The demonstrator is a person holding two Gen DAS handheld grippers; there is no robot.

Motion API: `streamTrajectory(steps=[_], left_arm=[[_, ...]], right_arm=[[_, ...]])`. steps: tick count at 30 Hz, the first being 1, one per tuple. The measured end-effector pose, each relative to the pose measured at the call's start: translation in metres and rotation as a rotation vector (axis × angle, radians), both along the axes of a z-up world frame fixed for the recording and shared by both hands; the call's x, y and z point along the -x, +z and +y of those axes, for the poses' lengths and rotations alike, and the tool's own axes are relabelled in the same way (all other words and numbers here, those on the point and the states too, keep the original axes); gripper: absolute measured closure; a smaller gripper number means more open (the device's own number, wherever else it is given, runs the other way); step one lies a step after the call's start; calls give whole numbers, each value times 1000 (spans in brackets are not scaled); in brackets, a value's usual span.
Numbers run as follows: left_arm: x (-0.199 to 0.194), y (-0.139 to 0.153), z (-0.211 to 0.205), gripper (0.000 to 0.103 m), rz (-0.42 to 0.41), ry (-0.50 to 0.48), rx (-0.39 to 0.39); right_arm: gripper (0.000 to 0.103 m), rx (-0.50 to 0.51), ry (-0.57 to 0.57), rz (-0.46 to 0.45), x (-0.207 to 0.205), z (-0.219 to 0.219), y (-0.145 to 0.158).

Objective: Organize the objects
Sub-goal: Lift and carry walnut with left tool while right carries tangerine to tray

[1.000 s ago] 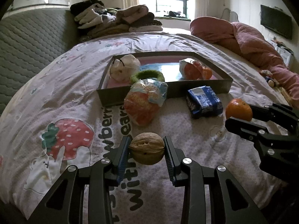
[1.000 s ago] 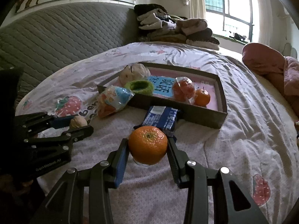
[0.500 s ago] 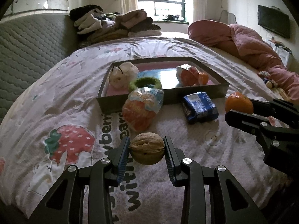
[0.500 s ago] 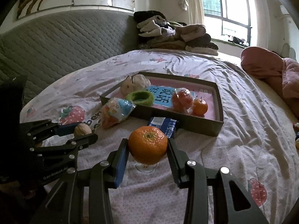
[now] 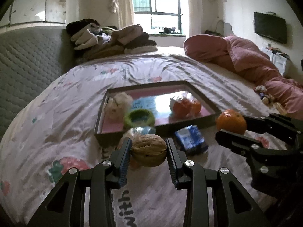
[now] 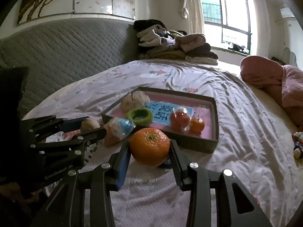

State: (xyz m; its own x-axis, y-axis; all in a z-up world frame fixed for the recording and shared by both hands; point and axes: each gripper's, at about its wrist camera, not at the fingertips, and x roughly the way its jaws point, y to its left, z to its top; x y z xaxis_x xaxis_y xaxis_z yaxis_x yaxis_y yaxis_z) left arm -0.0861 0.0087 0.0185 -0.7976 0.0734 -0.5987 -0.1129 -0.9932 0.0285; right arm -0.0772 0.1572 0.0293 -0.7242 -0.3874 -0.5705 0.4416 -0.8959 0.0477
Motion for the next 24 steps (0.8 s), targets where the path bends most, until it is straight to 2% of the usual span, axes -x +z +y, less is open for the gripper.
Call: streamTrajectory(steps=[7, 24], left_arm=[[8, 20, -1, 66, 36, -11, 10], [46, 47, -24, 66, 57, -3, 1]], right_arm=[[62, -1, -45, 24, 8, 3, 18], [62, -7, -97, 91, 41, 13, 59]])
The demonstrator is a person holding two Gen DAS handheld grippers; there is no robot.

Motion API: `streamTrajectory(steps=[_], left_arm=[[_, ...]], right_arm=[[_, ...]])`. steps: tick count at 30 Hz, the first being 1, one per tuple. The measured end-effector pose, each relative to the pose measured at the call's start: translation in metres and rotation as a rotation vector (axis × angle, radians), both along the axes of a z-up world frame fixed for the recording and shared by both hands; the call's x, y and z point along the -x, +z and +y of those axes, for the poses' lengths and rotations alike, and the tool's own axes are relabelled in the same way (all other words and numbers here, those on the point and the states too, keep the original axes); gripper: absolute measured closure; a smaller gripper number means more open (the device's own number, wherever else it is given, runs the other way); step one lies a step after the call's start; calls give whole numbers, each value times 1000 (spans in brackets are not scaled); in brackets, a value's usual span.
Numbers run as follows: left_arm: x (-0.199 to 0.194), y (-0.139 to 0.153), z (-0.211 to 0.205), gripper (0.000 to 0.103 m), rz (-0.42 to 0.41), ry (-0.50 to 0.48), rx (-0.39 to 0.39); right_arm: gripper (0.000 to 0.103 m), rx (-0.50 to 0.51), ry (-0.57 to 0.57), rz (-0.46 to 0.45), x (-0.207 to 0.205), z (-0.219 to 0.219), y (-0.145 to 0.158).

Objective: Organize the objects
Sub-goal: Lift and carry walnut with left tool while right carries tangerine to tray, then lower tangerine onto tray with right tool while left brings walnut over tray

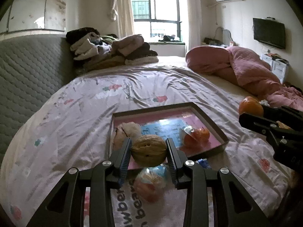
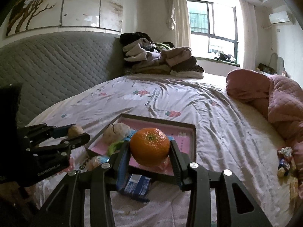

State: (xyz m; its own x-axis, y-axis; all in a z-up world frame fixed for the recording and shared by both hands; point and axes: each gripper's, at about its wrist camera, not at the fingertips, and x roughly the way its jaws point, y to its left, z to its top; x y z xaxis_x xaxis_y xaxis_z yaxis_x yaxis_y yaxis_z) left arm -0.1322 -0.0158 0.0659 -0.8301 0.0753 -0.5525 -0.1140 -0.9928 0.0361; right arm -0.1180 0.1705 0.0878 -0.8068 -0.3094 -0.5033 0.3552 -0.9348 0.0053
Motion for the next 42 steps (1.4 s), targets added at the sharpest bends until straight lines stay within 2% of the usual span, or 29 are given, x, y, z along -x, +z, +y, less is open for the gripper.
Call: streamTrajectory(steps=[15, 25, 42], left_arm=[[41, 6, -14, 66, 8, 29, 6], [67, -1, -18, 66, 18, 53, 5], [109, -51, -38, 66, -89, 109, 27]], right_arm=[[62, -17, -33, 23, 44, 10, 5], [62, -10, -42, 23, 63, 15, -4], [62, -36, -48, -36, 84, 22, -38]])
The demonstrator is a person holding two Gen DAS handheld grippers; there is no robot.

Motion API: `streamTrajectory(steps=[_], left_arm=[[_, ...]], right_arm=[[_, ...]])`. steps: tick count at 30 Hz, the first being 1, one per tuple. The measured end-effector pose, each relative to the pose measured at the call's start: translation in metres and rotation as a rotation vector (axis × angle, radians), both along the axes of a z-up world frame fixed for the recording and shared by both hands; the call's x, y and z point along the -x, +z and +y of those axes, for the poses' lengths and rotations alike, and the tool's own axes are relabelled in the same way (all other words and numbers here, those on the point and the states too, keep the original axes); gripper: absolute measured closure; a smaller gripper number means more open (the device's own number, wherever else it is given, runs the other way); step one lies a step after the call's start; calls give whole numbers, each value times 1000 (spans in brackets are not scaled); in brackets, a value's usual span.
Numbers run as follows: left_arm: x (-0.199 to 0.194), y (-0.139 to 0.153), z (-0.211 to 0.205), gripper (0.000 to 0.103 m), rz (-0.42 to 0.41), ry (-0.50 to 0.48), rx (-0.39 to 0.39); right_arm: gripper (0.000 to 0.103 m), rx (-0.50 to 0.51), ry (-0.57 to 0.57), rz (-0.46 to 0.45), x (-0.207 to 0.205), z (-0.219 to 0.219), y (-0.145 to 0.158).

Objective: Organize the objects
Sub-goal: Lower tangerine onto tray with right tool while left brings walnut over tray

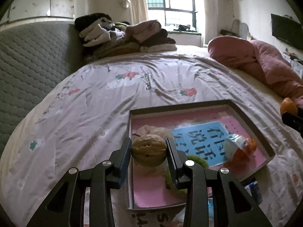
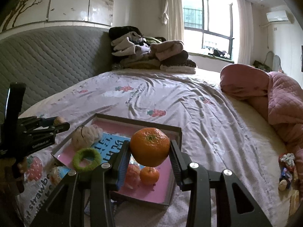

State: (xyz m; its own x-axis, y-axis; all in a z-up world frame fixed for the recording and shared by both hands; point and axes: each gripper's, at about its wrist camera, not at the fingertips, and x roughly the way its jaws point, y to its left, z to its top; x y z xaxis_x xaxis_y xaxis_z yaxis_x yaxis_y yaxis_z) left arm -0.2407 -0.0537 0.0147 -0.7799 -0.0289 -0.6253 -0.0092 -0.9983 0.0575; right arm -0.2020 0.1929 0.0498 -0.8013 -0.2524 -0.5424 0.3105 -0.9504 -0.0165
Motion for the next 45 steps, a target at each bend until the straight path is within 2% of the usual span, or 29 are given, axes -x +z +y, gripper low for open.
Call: streamTrajectory(steps=[30, 45], left_arm=[[6, -29, -1, 66, -73, -17, 5], [7, -41, 4, 66, -111, -37, 7]], right_arm=[[62, -87, 1, -169, 10, -1, -58], [62, -93, -10, -197, 12, 0, -67]])
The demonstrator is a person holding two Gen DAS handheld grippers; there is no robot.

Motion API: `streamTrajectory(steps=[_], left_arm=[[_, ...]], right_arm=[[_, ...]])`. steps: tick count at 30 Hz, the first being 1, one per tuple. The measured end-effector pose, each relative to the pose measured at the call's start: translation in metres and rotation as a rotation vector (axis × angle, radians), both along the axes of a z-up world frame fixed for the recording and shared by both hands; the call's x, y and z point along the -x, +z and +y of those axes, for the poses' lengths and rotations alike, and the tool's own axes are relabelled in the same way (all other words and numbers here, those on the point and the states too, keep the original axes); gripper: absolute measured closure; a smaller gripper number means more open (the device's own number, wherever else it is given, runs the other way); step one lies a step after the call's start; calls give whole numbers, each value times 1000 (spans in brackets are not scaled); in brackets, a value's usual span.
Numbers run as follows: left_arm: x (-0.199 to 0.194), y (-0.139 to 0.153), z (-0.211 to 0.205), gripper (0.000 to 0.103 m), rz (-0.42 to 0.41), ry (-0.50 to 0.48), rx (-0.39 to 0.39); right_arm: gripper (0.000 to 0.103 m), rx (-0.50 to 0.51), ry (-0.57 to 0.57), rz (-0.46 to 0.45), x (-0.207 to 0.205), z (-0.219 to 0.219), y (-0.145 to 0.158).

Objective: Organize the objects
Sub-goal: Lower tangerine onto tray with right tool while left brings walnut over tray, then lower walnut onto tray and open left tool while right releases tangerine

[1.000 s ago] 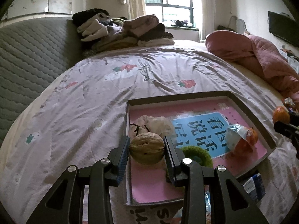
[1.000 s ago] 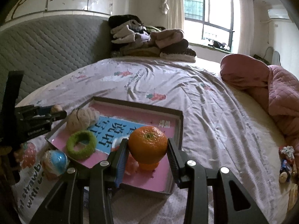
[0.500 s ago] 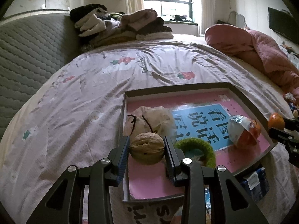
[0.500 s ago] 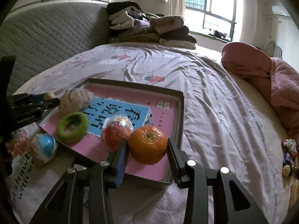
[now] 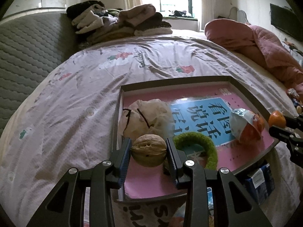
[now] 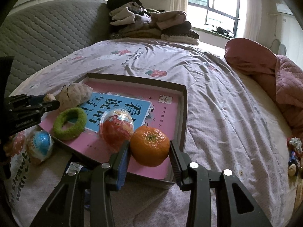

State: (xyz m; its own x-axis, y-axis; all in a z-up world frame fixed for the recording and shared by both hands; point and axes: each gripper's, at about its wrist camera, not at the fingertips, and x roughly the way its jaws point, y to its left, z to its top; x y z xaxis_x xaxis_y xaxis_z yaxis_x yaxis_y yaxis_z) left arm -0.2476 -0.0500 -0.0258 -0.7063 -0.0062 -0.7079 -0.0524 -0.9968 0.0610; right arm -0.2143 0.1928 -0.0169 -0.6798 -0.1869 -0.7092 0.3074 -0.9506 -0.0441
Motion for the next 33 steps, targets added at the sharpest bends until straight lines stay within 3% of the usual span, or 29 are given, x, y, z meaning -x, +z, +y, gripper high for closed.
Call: streamTrajectory(steps=[33], left_arm=[[5, -20, 3, 66, -47, -21, -18]], right_arm=[[62, -29, -22, -3, 8, -2, -20]])
